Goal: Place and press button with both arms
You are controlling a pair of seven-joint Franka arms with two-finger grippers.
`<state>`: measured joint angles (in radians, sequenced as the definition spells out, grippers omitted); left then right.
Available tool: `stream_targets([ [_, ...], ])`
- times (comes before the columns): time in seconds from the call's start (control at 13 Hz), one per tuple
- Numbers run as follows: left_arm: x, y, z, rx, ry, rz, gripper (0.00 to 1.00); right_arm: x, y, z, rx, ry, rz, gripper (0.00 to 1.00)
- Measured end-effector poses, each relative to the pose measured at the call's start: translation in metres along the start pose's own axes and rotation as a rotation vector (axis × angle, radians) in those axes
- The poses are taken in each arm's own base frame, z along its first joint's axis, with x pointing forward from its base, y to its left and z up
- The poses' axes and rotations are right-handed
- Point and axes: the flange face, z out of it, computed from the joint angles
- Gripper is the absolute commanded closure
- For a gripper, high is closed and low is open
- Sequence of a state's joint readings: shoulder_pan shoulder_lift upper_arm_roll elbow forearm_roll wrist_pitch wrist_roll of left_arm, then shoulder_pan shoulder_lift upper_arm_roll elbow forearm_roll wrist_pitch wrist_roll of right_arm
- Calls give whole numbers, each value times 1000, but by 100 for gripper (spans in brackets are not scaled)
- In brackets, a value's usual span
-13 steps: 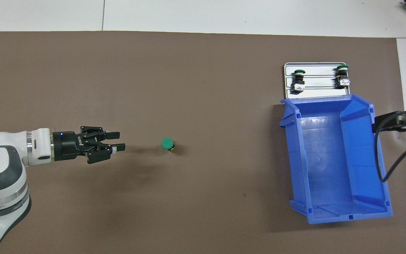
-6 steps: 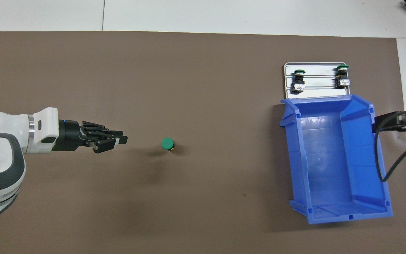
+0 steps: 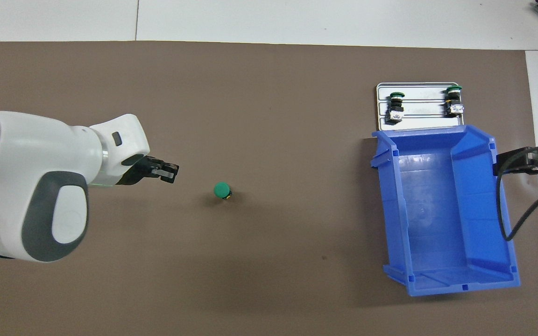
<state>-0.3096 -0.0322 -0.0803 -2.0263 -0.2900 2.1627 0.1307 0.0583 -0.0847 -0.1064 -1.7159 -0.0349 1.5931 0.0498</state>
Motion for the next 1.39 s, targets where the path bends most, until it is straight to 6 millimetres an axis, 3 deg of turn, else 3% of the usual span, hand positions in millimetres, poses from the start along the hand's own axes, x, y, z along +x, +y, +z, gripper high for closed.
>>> stream_targets([
  [0.39, 0, 43, 41, 136, -34, -24, 100, 0, 0, 0, 0, 0, 0, 0],
  [0.85, -3, 55, 66, 143, -56, -45, 100, 0, 0, 0, 0, 0, 0, 0],
  [1.39, -14, 67, 126, 181, -96, -37, 100, 0, 0, 0, 0, 0, 0, 0],
])
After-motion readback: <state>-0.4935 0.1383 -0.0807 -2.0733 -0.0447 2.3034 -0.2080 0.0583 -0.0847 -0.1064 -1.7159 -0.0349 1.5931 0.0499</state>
